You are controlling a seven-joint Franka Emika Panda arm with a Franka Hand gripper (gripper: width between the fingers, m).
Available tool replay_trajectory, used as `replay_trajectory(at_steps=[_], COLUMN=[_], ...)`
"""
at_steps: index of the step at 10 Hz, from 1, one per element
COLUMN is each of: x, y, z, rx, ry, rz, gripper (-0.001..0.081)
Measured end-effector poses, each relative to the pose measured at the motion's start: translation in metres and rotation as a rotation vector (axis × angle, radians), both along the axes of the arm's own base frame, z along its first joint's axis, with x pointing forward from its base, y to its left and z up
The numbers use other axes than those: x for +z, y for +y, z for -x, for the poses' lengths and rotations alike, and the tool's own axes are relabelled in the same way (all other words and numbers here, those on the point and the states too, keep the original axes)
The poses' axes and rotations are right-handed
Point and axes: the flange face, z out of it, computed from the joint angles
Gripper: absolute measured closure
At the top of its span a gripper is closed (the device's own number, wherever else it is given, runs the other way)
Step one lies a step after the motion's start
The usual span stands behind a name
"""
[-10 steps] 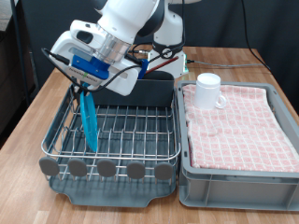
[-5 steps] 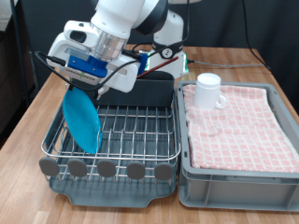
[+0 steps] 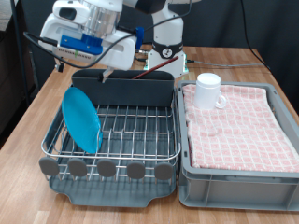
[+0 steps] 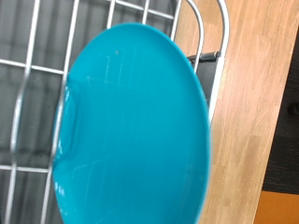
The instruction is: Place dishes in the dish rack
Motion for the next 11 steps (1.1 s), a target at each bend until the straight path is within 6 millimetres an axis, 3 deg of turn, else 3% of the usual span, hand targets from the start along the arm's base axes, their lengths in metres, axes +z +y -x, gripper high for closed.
replay_trajectory(at_steps=[6,9,11], x=[0.086,0.088,0.083], y=[0.010,0.017,0.049], z=[0.011,0.010,0.000], rx=[-0.017,0.011,0.085], ry=[0.068,0.086,0.100], rz=[-0.100,-0.096,-0.068], gripper=[0.0004,0.0004,0.0004])
